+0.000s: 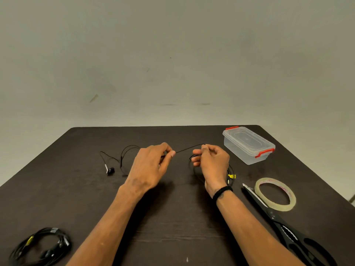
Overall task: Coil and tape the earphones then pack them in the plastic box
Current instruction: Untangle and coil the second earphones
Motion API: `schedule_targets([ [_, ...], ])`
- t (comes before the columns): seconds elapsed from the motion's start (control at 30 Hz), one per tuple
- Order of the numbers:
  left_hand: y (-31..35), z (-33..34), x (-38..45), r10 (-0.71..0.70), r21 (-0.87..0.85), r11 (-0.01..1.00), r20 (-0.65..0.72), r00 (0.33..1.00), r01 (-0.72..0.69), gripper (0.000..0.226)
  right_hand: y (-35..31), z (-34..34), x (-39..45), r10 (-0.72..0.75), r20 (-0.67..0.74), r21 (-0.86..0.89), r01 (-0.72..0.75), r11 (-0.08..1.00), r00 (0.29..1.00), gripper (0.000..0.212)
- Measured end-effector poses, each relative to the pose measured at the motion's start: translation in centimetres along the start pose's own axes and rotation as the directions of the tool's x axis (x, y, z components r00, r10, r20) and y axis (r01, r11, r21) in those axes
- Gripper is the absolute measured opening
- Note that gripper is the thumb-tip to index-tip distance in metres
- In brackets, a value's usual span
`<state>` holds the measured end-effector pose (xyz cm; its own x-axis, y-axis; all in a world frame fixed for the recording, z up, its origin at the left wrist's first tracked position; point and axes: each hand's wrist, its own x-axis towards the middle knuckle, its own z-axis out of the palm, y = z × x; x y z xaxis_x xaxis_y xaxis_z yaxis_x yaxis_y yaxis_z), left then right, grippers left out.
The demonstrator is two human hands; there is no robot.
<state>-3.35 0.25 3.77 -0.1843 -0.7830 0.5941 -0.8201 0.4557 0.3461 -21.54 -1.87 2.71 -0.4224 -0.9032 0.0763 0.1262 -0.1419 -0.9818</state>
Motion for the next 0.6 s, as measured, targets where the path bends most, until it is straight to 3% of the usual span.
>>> schedule_targets([
  [0.07, 0.0, 0.2, 0.0, -0.019, -0.034, 0.999, -0.012, 1.0, 0.018, 0.021, 0.2, 0.0, -0.4, -0.174, 0.044, -0.218, 0.18, 0.959, 0.984, 0.024],
  [0.17, 0.1, 0.4, -0.1, -0.042, -0.025, 0.999, -0.061, 0.997, 0.041, 0.02, 0.5, 0.6, -1.8, -0.383, 0.328, -0.405, 0.495, 0.769, 0.863, 0.052],
  [0.23, 0.2, 0.3, -0.2, -0.028, -0.023, 0.999, -0.077, 0.997, 0.026, 0.019, 0.9, 1.1, -2.6, -0.462, 0.477, -0.418, 0.655, 0.629, 0.748, 0.047],
  [0.3, 0.3, 0.2, -0.2, -0.012, -0.035, 0.999, -0.074, 0.997, 0.01, 0.018, 1.3, 1.5, -2.9, -0.517, 0.52, -0.41, 0.73, 0.547, 0.68, 0.036],
  [0.4, 0.6, 0.3, -0.2, 0.001, -0.031, 1.0, -0.062, 0.998, -0.003, 0.019, 1.1, 1.3, -2.7, -0.515, 0.492, -0.386, 0.706, 0.593, 0.702, 0.019],
  [0.6, 0.3, 0.5, -0.1, -0.038, -0.011, 0.999, -0.026, 0.999, 0.038, 0.025, 0.7, 0.8, -2.4, -0.371, 0.389, -0.376, 0.513, 0.772, 0.843, 0.009],
])
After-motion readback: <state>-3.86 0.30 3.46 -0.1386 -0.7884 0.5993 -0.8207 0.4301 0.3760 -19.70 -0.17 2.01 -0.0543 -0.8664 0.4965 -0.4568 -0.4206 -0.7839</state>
